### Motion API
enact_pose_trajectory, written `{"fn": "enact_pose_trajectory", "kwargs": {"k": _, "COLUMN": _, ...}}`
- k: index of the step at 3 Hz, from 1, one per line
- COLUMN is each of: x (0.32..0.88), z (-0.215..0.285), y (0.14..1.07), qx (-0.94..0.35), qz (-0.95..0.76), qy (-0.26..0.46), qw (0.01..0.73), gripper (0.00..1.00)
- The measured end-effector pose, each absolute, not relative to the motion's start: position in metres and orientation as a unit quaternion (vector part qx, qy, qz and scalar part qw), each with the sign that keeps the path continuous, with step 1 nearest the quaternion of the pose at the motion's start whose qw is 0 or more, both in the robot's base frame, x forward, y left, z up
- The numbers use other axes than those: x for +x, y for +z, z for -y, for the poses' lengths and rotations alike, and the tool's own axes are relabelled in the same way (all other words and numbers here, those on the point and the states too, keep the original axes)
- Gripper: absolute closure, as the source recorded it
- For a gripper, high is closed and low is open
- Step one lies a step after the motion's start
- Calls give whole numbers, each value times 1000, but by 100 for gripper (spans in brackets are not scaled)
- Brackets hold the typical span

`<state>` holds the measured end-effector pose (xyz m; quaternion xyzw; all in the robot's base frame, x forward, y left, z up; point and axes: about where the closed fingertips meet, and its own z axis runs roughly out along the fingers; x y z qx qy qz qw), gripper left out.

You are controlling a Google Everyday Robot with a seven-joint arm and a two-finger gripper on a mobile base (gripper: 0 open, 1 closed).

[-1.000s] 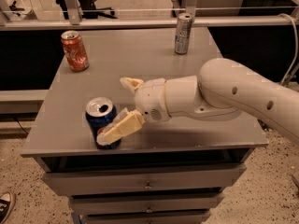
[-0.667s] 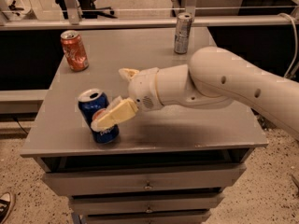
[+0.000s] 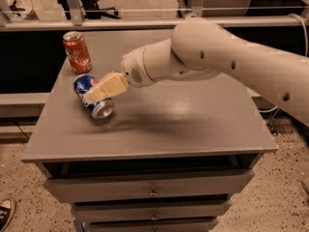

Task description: Knock pepsi can over

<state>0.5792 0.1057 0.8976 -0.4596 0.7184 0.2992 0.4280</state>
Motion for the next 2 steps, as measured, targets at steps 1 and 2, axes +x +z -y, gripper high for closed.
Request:
{"fn": "enact_pose_trajectory", "kwargs": {"k": 1, "x": 592, "z": -97, "y": 893, "qx": -426, "qz": -745, "qy": 308, "qw": 410, "gripper": 0}}
{"fn": "enact_pose_trajectory", "kwargs": {"k": 2, "x": 588, "z": -70, "y": 897, "qx": -419, "qz": -745, "qy": 319, "qw": 409, "gripper": 0}}
